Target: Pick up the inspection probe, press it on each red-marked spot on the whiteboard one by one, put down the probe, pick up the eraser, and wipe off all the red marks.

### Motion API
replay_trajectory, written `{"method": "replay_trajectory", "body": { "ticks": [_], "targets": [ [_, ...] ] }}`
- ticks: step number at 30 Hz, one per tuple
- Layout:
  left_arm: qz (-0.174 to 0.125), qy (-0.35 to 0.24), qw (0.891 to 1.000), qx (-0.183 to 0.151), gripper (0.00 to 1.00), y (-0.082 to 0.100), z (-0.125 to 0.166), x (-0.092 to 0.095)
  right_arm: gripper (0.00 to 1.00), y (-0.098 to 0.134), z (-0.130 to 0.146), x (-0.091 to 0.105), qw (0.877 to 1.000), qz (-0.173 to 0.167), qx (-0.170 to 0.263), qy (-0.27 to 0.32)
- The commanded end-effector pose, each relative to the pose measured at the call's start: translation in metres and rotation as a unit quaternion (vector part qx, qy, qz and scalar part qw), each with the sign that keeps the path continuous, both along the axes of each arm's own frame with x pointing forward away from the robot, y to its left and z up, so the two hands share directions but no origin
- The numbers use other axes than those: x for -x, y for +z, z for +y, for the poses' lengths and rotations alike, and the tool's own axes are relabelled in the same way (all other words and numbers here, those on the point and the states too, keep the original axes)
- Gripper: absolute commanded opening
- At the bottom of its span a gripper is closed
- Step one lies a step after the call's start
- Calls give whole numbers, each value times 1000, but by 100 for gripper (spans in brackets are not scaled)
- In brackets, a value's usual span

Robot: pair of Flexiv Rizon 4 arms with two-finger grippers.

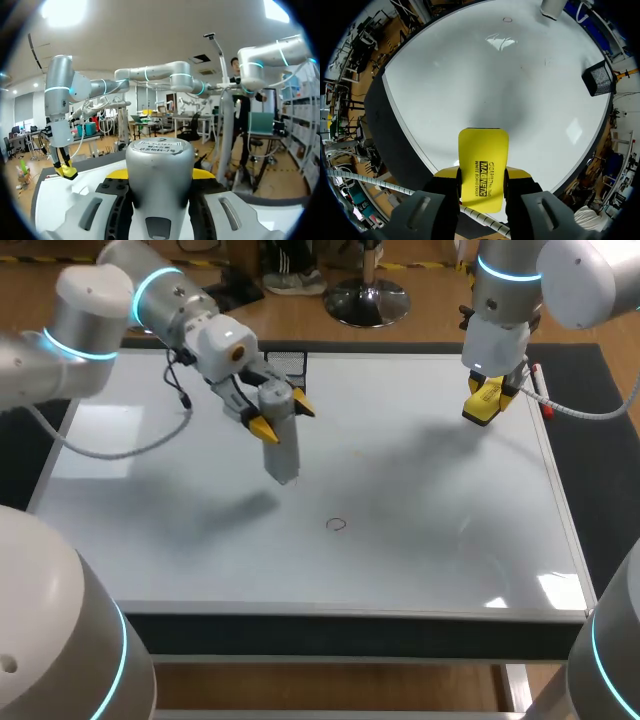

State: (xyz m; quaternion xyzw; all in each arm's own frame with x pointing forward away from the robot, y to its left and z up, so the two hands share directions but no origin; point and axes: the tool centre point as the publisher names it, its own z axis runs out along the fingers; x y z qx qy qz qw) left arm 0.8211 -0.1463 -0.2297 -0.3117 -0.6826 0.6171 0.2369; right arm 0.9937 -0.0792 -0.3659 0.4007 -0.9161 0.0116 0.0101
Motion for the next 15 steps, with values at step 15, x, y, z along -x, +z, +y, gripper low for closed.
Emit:
{"method": "replay_trajectory", "body": {
  "ticks": [15],
  "targets": [
    [-10,12,1000,-21,0,16,76,-61,0,0,0,-1,1000,1,2,1]
  ]
}}
